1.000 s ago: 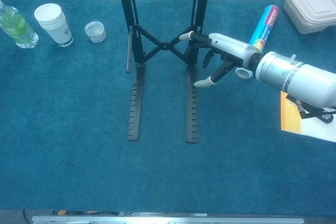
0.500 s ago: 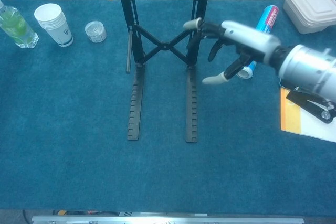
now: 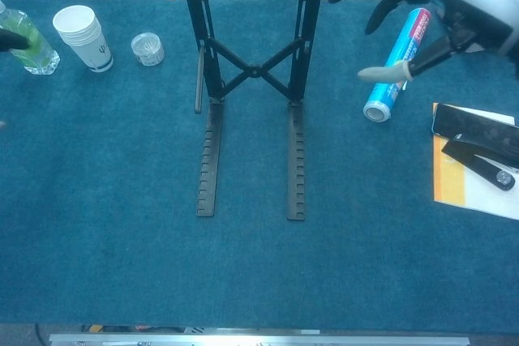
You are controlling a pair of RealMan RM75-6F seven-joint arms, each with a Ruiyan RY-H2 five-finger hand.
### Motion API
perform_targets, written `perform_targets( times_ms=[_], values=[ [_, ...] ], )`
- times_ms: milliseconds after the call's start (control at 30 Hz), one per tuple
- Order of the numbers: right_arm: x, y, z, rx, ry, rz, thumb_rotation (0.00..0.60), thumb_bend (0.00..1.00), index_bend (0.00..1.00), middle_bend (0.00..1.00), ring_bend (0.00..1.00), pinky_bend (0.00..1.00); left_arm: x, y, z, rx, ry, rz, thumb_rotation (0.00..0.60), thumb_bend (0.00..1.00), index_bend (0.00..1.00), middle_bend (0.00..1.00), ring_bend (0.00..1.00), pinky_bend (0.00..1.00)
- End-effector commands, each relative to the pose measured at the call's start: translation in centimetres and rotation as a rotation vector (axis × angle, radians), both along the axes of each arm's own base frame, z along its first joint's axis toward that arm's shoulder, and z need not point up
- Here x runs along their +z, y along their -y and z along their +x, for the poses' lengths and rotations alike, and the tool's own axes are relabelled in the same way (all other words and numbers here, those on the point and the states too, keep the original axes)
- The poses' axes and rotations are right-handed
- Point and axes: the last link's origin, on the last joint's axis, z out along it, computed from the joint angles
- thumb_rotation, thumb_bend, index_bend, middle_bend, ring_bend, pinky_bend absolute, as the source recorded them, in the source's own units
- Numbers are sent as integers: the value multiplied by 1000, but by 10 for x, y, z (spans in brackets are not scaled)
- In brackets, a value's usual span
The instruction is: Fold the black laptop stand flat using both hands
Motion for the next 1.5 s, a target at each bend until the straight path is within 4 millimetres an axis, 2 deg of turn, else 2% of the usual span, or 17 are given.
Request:
perform_targets(
  times_ms=[33, 467, 1133, 1333, 1500],
  values=[
    [4, -4, -2, -2, 0, -13, 600, 113, 88, 269, 123, 382, -14, -14, 25, -51, 60, -156, 600, 255, 97, 106, 79, 77],
    [18, -16, -6, 9, 7, -48, 600, 113, 88, 268, 123, 382, -63, -55, 68, -35, 225, -383, 600, 255, 97, 107, 79, 77],
    [21, -17, -14, -3, -5, -79, 600, 113, 88, 265, 123, 382, -109, -102, 136, 8, 367, -539, 600, 254, 96, 107, 80, 78],
    [21, -18, -16, -10, -7, -88, 600, 113, 88, 265, 123, 382, -124, -115, 142, 30, 402, -556, 600, 255, 96, 108, 80, 78],
    [23, -20, -18, -17, -14, -98, 600, 113, 88, 265, 123, 382, -135, -124, 130, 68, 384, -560, 600, 255, 96, 110, 80, 78]
  ],
)
